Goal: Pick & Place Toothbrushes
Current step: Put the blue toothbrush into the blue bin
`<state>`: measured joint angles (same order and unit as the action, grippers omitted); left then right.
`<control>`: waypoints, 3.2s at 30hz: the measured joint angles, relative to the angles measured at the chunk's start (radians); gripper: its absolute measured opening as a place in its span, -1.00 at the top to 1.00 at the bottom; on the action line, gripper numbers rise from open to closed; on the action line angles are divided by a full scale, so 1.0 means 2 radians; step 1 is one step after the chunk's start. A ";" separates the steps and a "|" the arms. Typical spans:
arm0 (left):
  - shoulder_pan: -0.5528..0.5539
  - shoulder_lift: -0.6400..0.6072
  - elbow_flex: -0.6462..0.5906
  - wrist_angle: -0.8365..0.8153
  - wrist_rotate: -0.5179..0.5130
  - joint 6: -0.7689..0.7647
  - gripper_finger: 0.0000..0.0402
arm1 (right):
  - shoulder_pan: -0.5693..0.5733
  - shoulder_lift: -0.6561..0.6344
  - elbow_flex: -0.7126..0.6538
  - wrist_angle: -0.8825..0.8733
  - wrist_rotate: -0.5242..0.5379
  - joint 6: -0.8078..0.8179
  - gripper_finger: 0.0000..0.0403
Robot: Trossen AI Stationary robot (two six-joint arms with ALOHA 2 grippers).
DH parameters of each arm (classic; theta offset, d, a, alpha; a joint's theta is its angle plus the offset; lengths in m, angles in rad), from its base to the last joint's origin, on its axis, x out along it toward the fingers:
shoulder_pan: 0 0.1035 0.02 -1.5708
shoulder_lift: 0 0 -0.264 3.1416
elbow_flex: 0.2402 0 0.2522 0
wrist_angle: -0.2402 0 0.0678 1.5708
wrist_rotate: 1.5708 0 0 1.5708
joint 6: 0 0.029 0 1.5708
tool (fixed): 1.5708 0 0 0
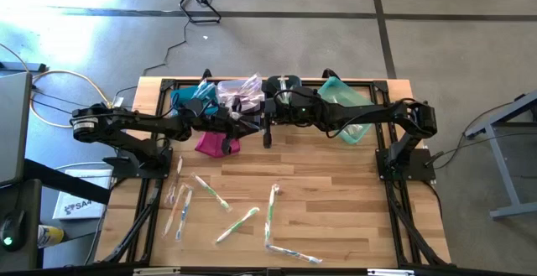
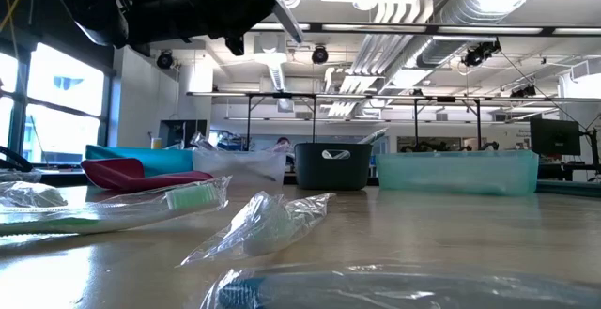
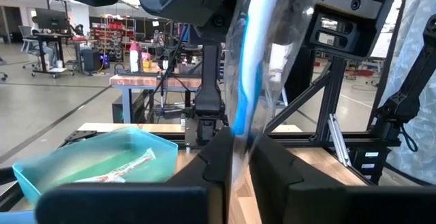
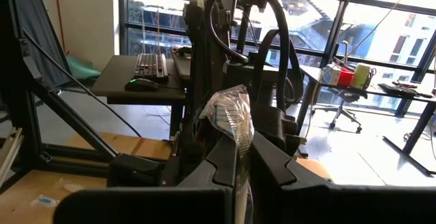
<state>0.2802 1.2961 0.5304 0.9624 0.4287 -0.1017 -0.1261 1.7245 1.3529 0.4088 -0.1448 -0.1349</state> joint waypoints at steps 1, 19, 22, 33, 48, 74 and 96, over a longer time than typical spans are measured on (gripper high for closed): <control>0.000 0.000 0.000 0.000 0.000 0.000 0.84 | 0.000 0.000 0.000 0.000 0.000 0.000 0.95; 0.000 0.000 0.000 -0.001 0.002 0.000 0.88 | 0.000 0.000 0.000 0.000 -0.010 0.000 0.83; 0.000 0.000 0.000 -0.001 0.003 0.000 0.88 | 0.000 0.000 0.000 -0.001 -0.001 0.003 0.69; 0.000 0.000 0.000 -0.020 0.003 0.000 0.88 | 0.001 -0.005 0.000 -0.038 0.008 0.004 0.05; 0.001 0.000 0.000 -0.027 0.003 0.023 0.88 | 0.002 -0.151 0.001 -0.257 0.046 0.050 -0.23; 0.001 0.000 0.000 -0.040 0.002 0.011 0.88 | 0.070 -0.204 -0.029 -0.435 0.142 0.083 0.98; 0.001 -0.021 0.000 -0.106 -0.050 0.023 0.88 | 0.072 -0.407 -0.375 -0.068 0.193 0.118 0.98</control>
<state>0.2817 1.2532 0.5308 0.7496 0.3290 -0.0556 0.0181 0.9114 0.6037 0.2719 0.2420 0.1008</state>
